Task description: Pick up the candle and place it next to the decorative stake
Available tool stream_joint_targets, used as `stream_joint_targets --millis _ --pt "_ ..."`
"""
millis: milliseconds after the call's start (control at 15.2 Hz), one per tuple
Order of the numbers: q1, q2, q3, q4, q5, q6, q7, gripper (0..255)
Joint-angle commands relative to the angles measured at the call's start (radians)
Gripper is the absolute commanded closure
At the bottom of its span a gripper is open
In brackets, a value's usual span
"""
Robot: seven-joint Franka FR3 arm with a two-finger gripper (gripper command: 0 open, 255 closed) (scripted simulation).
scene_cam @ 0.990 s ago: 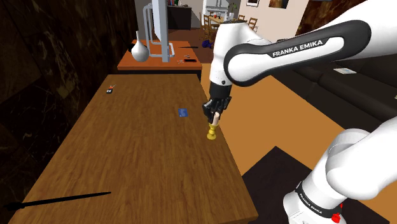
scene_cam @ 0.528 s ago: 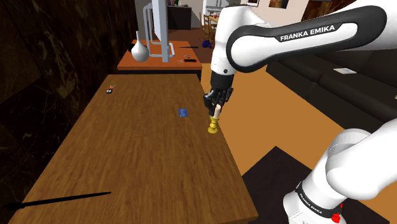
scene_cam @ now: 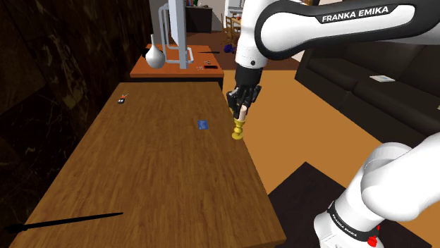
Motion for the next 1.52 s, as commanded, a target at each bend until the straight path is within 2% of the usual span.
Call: stream_joint_targets --millis 0,330,924,1452 --pt "-0.001 -0.001 -0.003 0.025 -0.002 -0.027 -0.001 255" --pt "-0.003 -0.001 -0.006 0.079 -0.004 -0.081 0.000 255" --pt "0.064 0.104 0.161 0.192 0.019 -0.074 0.231 255" --pt "0.118 0.279 0.311 0.370 -0.033 -0.078 0.458 255"
